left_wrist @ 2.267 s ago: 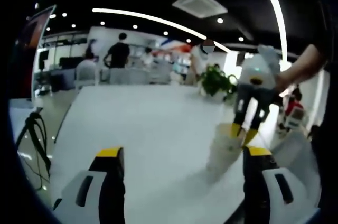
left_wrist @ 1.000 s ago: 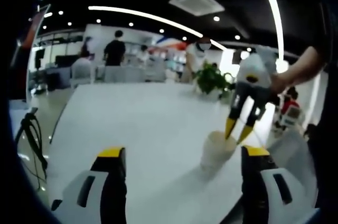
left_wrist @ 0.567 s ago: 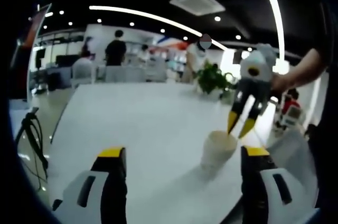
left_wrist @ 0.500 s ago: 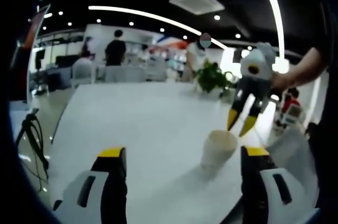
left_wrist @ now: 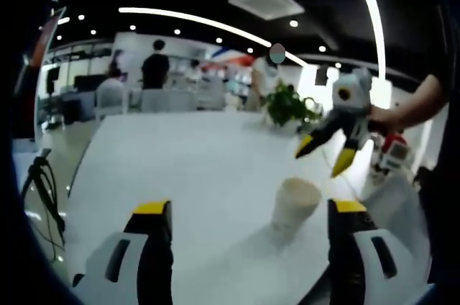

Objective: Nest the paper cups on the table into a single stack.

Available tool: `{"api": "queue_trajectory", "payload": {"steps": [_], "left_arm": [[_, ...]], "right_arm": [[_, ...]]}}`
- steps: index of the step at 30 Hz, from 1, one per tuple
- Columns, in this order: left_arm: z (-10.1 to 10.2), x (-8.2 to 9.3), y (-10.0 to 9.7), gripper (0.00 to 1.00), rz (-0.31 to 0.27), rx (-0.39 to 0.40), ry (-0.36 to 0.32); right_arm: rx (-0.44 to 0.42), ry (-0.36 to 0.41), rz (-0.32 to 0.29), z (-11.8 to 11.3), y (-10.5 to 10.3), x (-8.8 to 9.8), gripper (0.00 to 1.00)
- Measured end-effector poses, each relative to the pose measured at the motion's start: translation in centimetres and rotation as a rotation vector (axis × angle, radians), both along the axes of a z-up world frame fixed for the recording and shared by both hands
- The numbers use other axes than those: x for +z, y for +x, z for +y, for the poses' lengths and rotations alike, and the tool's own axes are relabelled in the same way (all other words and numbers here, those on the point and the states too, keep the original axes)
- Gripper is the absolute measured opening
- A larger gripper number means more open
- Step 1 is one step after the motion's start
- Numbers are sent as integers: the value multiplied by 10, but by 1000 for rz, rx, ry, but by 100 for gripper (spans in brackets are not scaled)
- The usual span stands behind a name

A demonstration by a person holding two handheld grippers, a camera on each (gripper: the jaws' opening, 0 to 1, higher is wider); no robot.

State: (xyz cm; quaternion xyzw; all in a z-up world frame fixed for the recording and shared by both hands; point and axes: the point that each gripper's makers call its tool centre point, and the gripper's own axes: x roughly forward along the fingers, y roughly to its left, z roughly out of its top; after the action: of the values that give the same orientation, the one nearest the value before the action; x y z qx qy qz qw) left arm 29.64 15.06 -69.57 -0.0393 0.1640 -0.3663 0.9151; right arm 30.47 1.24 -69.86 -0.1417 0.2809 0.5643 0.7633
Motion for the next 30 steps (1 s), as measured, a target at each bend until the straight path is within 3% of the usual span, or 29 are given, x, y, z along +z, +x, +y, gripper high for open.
{"api": "queue_trajectory", "payload": {"steps": [7,13,30], "left_arm": [[-7,3,1,88,-4,-12,6],[-11,4,2,89,-8,-27,10],[-17,-5,-1,88,10,-74,36]], "right_arm": [[-74,12,-29,-16,8,5,72],[-156,29,-113,-29,24,13,100],[-184,27,-74,-44,8,-1,100]]}}
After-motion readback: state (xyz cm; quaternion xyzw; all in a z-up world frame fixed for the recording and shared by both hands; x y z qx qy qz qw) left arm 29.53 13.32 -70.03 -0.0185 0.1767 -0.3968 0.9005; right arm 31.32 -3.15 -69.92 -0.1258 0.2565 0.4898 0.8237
